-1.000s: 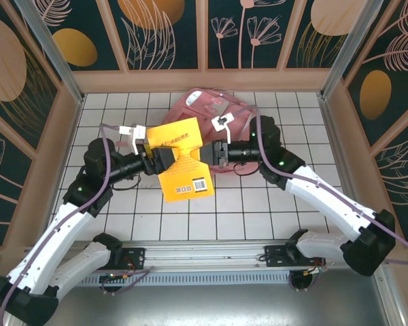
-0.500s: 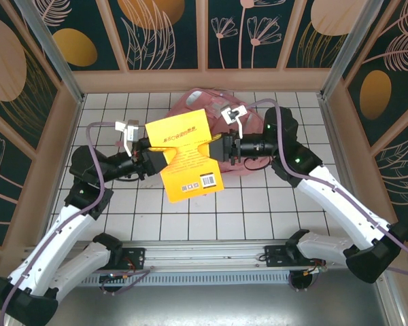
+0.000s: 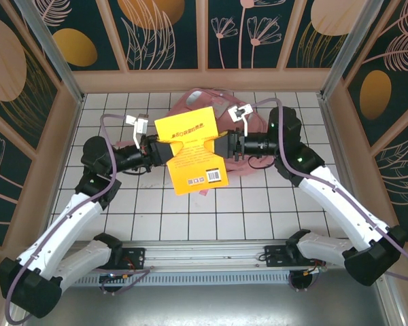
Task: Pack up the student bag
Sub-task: Pass the book.
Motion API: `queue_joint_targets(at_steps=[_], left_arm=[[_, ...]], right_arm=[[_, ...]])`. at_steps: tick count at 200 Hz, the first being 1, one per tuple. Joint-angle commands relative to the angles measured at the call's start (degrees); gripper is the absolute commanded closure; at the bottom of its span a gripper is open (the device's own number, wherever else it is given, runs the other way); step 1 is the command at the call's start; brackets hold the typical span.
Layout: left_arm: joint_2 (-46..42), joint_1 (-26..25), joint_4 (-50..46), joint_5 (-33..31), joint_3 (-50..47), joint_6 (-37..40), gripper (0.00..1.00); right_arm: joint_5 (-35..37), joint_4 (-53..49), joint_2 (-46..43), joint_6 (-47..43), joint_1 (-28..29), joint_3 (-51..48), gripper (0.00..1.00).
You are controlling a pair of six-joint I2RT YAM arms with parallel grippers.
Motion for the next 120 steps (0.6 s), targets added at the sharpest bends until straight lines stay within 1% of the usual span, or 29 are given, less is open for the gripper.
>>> queue_joint_targets(at_steps=[1, 7, 13, 24, 48, 64, 72, 82, 109, 120], left_arm=[[-2.69, -0.65, 6.26, -8.63, 1.21, -2.09, 1.0], [-3.53, -0.65, 7.37, -12.84, 0.67, -3.59, 1.0], [-4.07, -0.65, 9.67, -16.06, -0.01, -5.41, 1.0], [-4.04, -0.65, 14.84, -19.64, -0.99, -9.14, 1.0], [-1.58, -0.61, 25.22, -24.21, -2.38, -17.34, 1.0], [0.66, -0.76, 28.61, -25.58, -2.19, -20.46, 1.0], [1.88, -0.75, 30.35, -25.52, -2.18, -21.62, 1.0], [2.99, -0.74, 32.27, -25.54, -2.28, -23.07, 1.0], [4.16, -0.92, 34.02, -27.06, -2.84, -23.98, 1.0], [4.3, -0.96, 34.34, -27.61, -3.24, -24.14, 1.0]], right_arm=[[4.01, 14.42, -3.13, 6.0, 0.32, -5.79, 0.46], [4.86, 17.46, -3.81, 7.76, 0.39, -7.63, 0.4], [6.33, 20.71, -4.69, 9.23, 0.74, -9.57, 0.37], [9.57, 28.41, -6.75, 12.19, 1.94, -13.97, 0.31], [21.05, 40.98, -10.58, 17.19, 4.0, -22.03, 0.25], [27.84, 54.66, -12.01, 20.07, 5.43, -28.6, 0.2], [31.66, 59.51, -12.0, 20.68, 6.47, -30.99, 0.18], [34.34, 62.06, -11.16, 20.91, 7.42, -31.51, 0.18], [35.9, 65.37, -5.96, 24.9, 8.6, -28.63, 0.19], [37.16, 67.16, -3.67, 25.22, 9.39, -27.69, 0.19]])
